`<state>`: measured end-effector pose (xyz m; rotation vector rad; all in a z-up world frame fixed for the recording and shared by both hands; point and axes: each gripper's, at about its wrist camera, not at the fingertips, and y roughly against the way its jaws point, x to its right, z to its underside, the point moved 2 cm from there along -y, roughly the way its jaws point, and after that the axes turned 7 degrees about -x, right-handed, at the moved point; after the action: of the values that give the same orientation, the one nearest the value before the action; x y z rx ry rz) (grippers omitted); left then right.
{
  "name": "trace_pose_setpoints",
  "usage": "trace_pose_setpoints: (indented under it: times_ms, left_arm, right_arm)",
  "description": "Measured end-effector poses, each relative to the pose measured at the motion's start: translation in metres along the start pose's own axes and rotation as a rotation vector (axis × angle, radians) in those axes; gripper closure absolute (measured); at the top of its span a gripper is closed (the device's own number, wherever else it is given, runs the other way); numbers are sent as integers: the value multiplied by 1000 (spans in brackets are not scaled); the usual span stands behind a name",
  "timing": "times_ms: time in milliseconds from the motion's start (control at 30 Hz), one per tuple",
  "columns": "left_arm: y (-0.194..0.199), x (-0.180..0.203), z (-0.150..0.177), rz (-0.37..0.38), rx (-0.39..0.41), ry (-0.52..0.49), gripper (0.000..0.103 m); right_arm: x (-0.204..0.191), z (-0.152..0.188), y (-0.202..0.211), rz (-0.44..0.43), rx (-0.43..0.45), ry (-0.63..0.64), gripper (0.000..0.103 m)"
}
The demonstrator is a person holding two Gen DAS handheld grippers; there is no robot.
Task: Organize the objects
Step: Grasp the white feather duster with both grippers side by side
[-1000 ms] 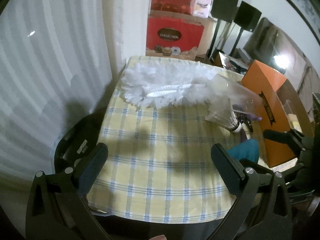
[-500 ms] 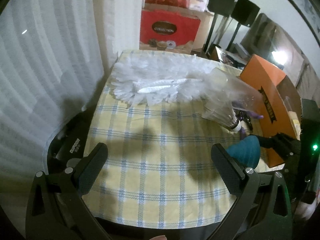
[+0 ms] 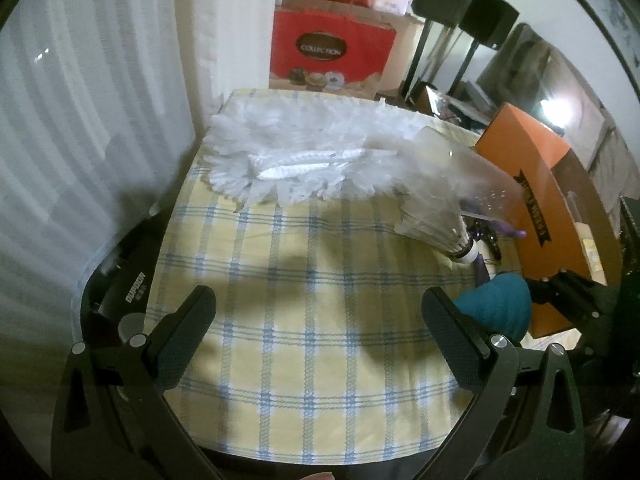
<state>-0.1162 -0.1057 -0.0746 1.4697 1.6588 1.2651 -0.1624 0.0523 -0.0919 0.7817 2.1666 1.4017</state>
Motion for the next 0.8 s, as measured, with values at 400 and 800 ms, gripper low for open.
trace_pose_setpoints:
  times_ms: [400, 800]
  left_arm:
    - [5, -13, -5, -12, 12, 22, 0]
    - [26, -74, -36, -59, 61, 122, 0]
  right_arm:
    - [0, 2, 1, -51, -11, -40, 30]
    - [2, -35, 48, -64, 69, -43, 29]
